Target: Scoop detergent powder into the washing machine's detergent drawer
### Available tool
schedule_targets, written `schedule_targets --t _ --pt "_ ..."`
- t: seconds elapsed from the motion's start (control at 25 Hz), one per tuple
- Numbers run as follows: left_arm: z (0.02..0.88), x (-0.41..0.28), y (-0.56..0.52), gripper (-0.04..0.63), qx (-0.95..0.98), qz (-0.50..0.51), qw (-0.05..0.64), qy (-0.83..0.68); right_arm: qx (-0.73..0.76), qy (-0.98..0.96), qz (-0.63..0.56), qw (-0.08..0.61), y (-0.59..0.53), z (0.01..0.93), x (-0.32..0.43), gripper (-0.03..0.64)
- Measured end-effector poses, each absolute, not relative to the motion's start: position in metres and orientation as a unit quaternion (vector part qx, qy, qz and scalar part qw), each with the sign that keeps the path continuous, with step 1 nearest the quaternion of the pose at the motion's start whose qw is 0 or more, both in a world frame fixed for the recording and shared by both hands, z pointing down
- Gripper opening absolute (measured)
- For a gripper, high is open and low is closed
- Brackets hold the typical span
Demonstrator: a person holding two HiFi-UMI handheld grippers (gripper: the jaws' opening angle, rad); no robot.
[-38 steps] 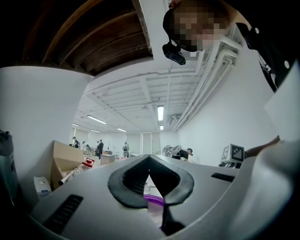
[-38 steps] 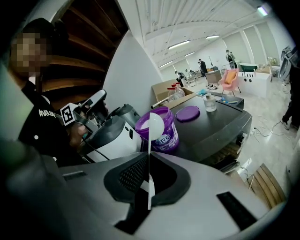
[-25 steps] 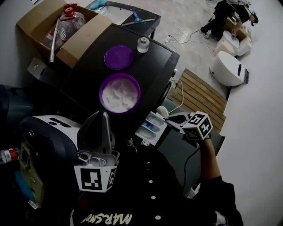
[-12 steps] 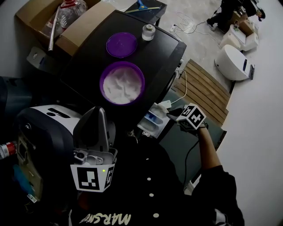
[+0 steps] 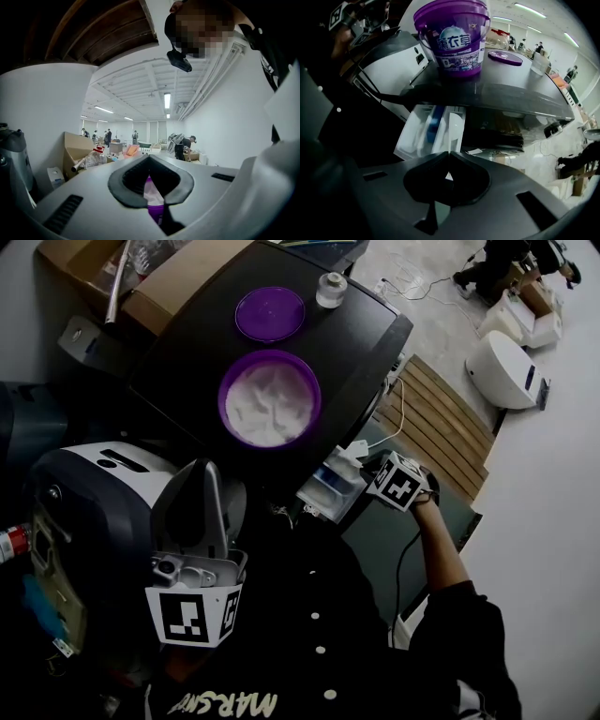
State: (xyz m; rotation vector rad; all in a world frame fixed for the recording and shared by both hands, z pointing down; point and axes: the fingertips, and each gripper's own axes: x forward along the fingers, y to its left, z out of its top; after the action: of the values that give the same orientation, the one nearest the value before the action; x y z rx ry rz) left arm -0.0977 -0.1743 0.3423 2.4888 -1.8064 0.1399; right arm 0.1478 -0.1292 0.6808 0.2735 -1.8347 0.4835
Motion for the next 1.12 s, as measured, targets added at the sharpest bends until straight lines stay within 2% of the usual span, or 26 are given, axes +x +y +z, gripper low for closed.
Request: schedule_targets --t 0.28,0.52,1.12 --pt "0.347 -0.102 -0.171 0.015 0.804 0.05 0.039 -0.591 0.101 -0.766 0.077 0.63 -0.133 0.692 0.149 0.032" --pt "0.346 -0.101 -0.172 0.014 0.804 0.047 0.039 -0.591 0.094 -0.752 -0.03 0.651 -0.141 0.695 0.149 0.032" --pt "0.345 -0.1 -0.171 0.014 0.802 0.046 0.035 -0.595 0.096 -0.718 -0.273 0.633 -0.153 0.688 0.143 0.032"
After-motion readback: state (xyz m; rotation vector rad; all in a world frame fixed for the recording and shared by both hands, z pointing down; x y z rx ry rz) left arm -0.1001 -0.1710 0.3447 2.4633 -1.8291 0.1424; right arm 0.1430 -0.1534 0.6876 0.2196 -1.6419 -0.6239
